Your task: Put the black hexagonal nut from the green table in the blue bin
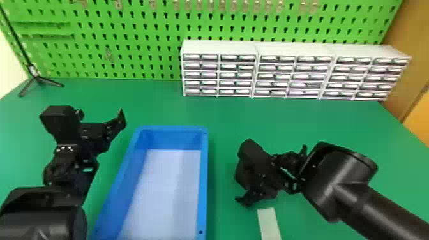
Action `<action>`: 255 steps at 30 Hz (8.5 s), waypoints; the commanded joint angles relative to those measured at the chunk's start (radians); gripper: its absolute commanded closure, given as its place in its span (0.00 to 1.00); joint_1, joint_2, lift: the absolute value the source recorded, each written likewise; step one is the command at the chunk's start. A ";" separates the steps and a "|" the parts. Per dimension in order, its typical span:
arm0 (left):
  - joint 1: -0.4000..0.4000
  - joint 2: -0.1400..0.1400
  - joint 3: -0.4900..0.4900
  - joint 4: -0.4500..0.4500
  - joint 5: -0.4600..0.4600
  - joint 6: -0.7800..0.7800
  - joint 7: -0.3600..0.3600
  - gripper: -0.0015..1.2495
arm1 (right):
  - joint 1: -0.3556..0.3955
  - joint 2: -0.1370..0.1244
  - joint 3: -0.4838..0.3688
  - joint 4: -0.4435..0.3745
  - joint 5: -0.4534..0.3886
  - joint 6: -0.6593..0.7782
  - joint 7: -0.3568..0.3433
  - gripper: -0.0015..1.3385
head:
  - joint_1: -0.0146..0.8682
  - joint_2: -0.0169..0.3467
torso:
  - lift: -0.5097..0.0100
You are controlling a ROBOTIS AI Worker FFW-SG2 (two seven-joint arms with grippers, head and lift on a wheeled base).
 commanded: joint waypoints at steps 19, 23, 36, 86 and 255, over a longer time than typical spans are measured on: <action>-0.005 0.005 -0.008 0.000 0.000 0.000 0.000 0.14 | 0.002 -0.012 -0.027 -0.035 0.017 0.026 0.000 0.77 | 0.79 0.12 | 0.80; -0.003 0.005 -0.008 0.000 0.002 0.000 0.000 0.14 | 0.002 -0.014 -0.029 -0.036 0.018 0.026 0.000 0.77 | 0.79 0.12 | 0.80; -0.003 0.006 -0.010 0.000 0.002 0.000 0.000 0.14 | 0.019 -0.024 -0.134 -0.095 0.012 0.059 0.006 0.77 | 0.79 0.12 | 0.80; -0.006 0.006 -0.018 0.000 0.000 0.000 0.000 0.14 | -0.038 0.059 -0.257 -0.155 -0.577 0.003 -0.066 0.77 | 0.79 0.12 | 0.80; -0.026 0.032 -0.059 0.000 0.031 0.005 0.002 0.14 | -0.082 0.158 -0.231 -0.156 -0.232 -0.004 -0.084 0.26 | 0.79 0.12 | 0.80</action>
